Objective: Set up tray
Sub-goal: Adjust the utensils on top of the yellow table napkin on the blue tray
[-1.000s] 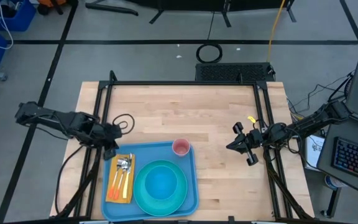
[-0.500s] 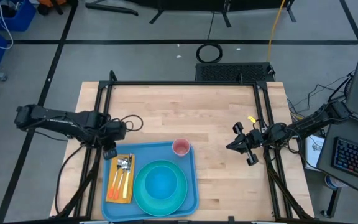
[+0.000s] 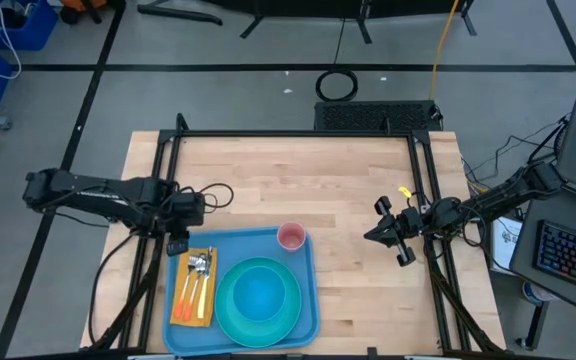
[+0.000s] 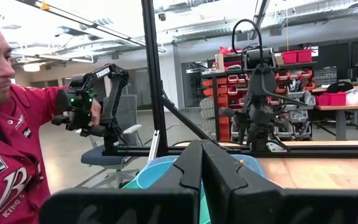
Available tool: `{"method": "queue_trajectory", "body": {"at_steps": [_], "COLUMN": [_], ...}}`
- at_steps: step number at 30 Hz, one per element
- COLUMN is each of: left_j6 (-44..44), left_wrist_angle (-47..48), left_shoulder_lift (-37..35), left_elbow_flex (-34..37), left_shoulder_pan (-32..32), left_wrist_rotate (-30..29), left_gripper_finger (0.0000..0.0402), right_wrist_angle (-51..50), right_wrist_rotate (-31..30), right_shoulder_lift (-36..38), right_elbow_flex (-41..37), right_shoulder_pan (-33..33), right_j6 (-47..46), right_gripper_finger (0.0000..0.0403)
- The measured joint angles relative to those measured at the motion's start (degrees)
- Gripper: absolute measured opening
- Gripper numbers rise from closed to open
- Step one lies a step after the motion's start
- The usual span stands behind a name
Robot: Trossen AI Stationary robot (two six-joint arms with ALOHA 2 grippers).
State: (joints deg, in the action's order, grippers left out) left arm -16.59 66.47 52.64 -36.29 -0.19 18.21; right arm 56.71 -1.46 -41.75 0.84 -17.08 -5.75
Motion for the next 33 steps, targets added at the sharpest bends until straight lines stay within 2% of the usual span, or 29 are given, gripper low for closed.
{"method": "queue_trajectory", "body": {"at_steps": [5, 10, 17, 33], "left_j6": [0.9, -2.0, 0.9, 1.3], "left_wrist_angle": [-0.8, -0.9, -1.0, -4.0], "left_shoulder_lift": [2.8, 8.4, 12.7, 14.5], "left_elbow_flex": [0.0, 0.0, 0.0, 0.0], "left_shoulder_pan": [0.0, 0.0, 0.0, 0.0], "left_wrist_rotate": [-0.3, -0.3, 0.0, 2.9], "left_gripper_finger": [0.0122, 0.0137, 0.0138, 0.0138], "right_wrist_angle": [0.0, 0.0, 0.0, 0.0], "right_wrist_rotate": [0.0, 0.0, 0.0, 0.0], "right_shoulder_lift": [0.0, 0.0, 0.0, 0.0], "right_elbow_flex": [0.0, 0.0, 0.0, 0.0], "right_shoulder_pan": [0.0, 0.0, 0.0, 0.0], "right_j6": [0.0, 0.0, 0.0, 0.0], "right_gripper_finger": [0.0, 0.0, 0.0, 0.0]}}
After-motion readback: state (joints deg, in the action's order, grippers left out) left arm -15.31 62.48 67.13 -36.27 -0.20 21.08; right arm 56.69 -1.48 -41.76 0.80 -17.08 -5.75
